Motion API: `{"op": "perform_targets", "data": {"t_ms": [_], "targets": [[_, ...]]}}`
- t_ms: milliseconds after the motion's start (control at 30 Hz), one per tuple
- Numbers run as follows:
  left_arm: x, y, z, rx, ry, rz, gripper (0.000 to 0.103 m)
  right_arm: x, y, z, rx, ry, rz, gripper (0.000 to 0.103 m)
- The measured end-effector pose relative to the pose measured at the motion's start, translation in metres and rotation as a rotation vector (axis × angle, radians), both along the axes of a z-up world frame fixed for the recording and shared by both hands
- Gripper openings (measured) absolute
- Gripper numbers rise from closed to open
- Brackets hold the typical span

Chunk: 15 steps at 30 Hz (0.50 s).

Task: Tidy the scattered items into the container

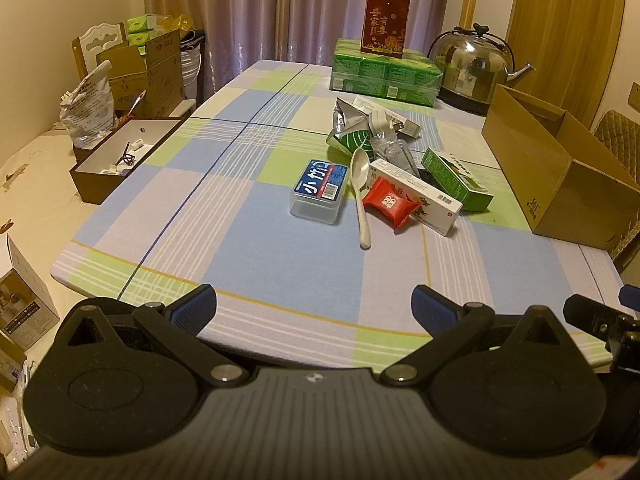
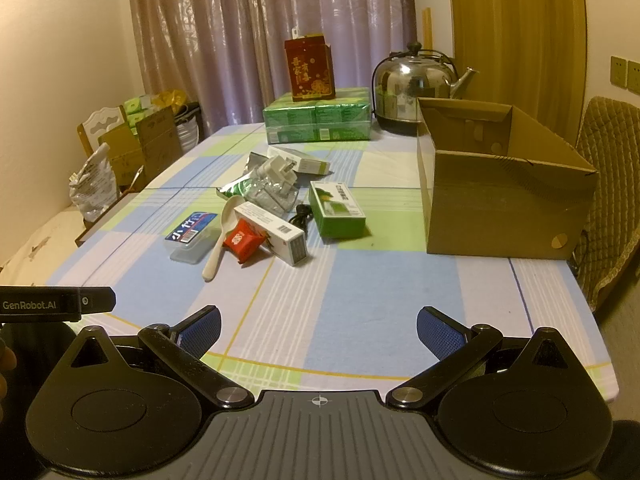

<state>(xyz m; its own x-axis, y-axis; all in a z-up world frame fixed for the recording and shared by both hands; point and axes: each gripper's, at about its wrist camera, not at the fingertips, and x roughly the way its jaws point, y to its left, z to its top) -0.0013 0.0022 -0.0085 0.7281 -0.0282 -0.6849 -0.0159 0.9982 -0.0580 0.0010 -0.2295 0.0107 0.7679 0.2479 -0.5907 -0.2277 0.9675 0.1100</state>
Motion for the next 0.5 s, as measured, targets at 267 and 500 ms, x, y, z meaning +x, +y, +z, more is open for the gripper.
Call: {"op": "perform_targets", "data": {"t_ms": [267, 500], "targets": [[-0.0005, -0.0002, 0.0005, -0.009, 0.005, -0.005, 0.102, -0.0002, -0.0018, -0.0008, -0.001, 0.006, 0.001, 0.101], [0.0014, 0.0036, 0.0011, -0.008, -0.007, -0.029, 0.102, 0.0028, 0.0009, -0.0032, -0.015, 0.008, 0.019, 0.101]]}}
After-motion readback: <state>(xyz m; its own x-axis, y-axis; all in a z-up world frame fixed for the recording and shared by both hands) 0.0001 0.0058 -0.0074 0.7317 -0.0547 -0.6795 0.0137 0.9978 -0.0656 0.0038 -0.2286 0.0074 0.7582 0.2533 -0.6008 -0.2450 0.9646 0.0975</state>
